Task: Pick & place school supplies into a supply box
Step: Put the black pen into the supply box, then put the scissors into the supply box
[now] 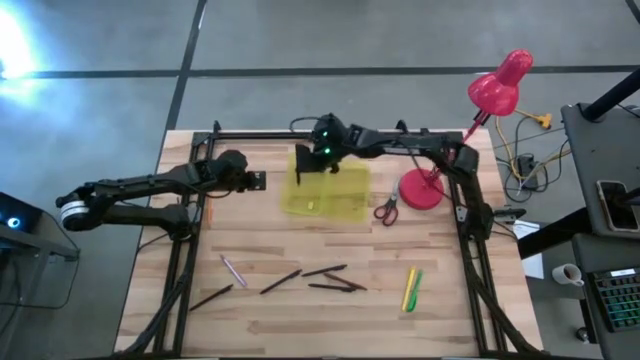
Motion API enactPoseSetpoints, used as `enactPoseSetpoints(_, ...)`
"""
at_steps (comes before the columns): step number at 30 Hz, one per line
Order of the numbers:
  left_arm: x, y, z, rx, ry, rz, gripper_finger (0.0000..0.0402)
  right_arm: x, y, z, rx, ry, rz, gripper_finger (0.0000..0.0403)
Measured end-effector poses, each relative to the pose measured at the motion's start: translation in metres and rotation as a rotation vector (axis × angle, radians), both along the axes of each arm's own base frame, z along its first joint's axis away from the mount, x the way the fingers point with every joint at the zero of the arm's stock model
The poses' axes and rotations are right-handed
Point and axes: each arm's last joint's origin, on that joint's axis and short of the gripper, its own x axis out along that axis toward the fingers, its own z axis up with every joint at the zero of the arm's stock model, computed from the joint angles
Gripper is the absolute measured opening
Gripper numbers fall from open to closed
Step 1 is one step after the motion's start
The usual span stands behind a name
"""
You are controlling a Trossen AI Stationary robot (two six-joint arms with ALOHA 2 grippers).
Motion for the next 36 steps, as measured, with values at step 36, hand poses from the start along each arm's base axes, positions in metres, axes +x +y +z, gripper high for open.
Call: enactPoseSetpoints(36,0.004,0.000,0.005,0.018,-0.048,-0.100,0.0022,-0.112,0.055,0.037,-1.011,0.733,1.270,0.0181)
